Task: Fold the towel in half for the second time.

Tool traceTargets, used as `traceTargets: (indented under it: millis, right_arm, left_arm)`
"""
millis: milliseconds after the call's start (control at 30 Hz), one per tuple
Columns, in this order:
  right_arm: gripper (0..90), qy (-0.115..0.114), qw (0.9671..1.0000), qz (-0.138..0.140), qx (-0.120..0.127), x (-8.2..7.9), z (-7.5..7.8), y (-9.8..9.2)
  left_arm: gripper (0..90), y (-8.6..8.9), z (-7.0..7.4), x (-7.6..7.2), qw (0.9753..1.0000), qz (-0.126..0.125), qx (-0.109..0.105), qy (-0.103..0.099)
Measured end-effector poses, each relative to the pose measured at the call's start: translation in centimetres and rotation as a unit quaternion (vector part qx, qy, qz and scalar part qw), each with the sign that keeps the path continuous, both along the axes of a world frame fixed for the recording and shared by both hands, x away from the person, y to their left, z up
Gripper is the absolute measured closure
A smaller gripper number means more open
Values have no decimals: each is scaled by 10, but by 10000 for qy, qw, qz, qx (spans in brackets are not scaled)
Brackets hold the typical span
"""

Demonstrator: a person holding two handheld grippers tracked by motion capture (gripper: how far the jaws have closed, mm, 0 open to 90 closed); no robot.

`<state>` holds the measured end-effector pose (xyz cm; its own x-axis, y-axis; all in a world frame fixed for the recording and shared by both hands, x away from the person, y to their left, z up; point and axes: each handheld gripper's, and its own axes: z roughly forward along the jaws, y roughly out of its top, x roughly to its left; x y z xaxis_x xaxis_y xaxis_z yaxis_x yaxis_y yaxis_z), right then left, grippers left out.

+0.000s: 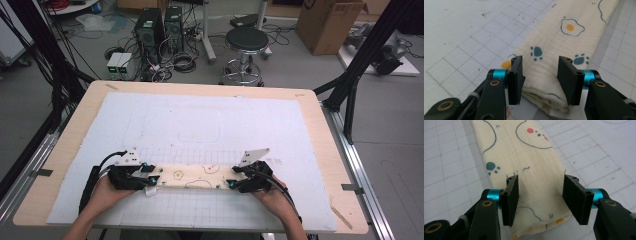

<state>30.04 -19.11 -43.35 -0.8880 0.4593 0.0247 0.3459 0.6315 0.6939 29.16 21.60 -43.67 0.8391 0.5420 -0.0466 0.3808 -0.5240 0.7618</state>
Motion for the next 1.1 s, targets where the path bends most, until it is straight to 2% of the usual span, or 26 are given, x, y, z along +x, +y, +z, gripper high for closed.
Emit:
traceTargets:
  millis: [133, 167, 267, 767, 800, 867, 933, 1000, 1100]
  right_arm:
    - [467, -113, 9999, -6, 70, -6, -2, -6]
    - [467, -77, 9999, -10, 71, -7, -2, -7]
    - [466, -139, 9999, -5, 1, -9, -2, -6]
    - [455, -213, 9996, -76, 161, -11, -4, -9]
    - [441, -213, 9995, -138, 193, -12, -3, -9]
    - [427, -190, 9984, -210, 480, -14, 2, -13]
    - [421, -195, 9959, -302, 824, -14, 7, -19]
    - [422, -126, 9934, -413, 1060, -12, 11, -23]
    - [442, -39, 9921, -648, 1071, -4, 15, -23]
  left_arm:
    - [555, -1, -1, -1, 10000, -12, 51, -83]
    - [555, -1, -1, -1, 10000, -14, 49, -85]
    - [555, -1, -1, -1, 10000, -27, 42, -83]
    - [547, -1, -1, -3, 9998, -62, 64, -154]
    - [538, -1, 0, -4, 9999, -34, 20, -130]
    - [507, 2, 3, -5, 9998, -29, -92, -160]
    - [489, 6, 7, -5, 9994, 20, -303, -154]
    - [461, 10, 10, -4, 9984, 155, -513, -184]
    - [459, 16, 13, 1, 9951, 449, -853, -207]
